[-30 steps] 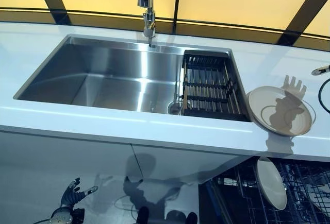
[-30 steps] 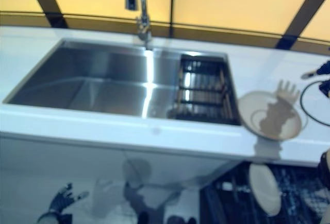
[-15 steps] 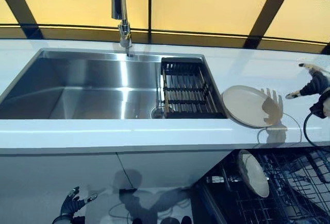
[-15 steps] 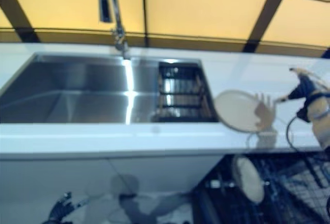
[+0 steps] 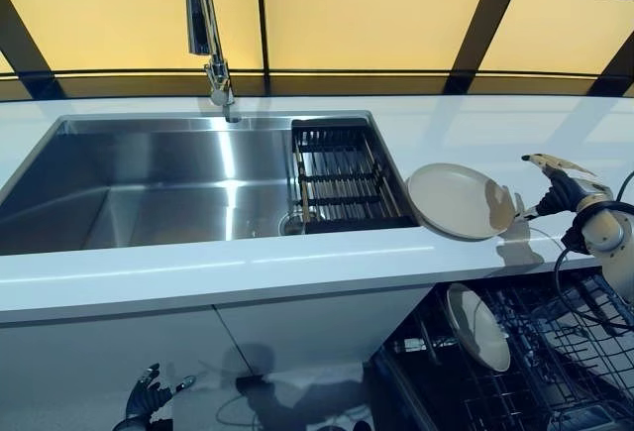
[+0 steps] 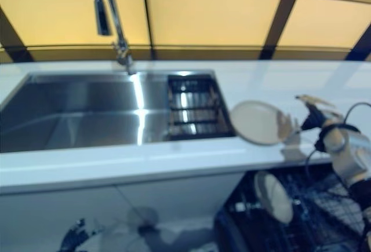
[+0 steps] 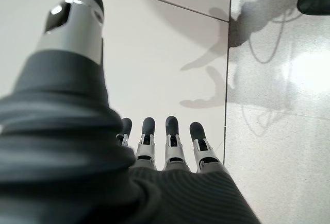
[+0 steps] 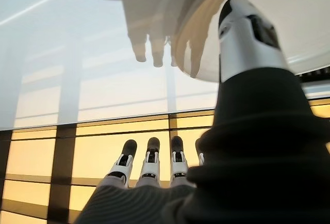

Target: Take plates into dishwasher

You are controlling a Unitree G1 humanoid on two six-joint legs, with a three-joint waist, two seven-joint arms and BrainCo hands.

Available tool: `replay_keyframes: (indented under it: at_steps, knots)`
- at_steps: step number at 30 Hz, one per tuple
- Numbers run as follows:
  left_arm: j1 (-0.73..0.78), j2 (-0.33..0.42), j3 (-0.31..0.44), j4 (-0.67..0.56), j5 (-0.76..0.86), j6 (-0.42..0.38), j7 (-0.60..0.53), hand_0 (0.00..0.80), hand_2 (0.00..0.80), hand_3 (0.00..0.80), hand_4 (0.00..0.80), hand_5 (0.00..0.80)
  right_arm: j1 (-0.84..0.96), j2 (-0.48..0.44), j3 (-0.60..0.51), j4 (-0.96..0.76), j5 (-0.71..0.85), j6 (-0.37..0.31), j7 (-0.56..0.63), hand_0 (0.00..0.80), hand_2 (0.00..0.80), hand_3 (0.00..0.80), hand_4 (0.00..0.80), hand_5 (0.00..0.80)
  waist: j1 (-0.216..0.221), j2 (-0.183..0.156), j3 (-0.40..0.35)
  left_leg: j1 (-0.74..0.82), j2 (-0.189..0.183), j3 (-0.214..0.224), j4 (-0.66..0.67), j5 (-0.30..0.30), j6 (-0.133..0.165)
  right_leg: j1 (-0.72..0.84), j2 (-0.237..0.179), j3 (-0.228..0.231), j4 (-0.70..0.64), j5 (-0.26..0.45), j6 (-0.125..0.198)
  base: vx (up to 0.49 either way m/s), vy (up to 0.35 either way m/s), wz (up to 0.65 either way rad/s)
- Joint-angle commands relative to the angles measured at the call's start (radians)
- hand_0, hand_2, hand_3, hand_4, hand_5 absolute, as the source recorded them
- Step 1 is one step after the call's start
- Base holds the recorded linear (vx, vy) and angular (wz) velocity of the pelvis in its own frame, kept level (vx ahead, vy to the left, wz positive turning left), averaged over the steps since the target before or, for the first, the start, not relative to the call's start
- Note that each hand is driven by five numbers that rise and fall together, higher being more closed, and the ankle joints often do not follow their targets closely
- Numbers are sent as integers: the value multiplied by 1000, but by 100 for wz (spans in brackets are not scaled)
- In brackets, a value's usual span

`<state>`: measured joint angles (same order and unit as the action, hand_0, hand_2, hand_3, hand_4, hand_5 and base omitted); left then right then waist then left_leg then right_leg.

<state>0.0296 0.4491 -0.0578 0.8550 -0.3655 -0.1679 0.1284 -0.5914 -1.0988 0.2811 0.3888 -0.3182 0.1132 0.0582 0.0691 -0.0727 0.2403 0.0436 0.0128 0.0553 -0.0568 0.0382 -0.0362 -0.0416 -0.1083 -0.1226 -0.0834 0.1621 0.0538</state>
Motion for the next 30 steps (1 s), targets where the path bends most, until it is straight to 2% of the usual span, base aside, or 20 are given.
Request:
replay_keyframes:
  at_steps: [1,11,21,30]
  knots:
    - [-18,24,8,21,29,-15,14,0,0,0,0,0,-38,-6,-22,-27,-50,-16,-10,0,0,0,0,0,30,-3,-27,-35,-22,-73,1,-10,54,18,-41,-21,128,-91,59,0,0,0]
    - [-23,14,4,24,38,-12,16,0,0,0,0,0,-54,29,4,-82,-74,-16,33,0,0,0,0,0,32,-2,-22,-38,-22,-75,4,-9,53,18,-37,-23,129,-95,55,0,0,0]
    - [-23,3,11,27,53,-10,18,0,0,0,0,0,-17,83,-14,-149,-57,-3,69,0,0,0,0,0,31,-5,-21,-39,-21,-77,5,-8,53,18,-33,-26,130,-97,52,0,0,0]
    - [-28,-5,13,45,61,-10,19,0,0,0,0,0,24,130,-31,-173,31,7,111,0,0,0,0,0,26,-3,-22,-38,-21,-74,5,-9,51,17,-33,-25,130,-97,51,0,0,0]
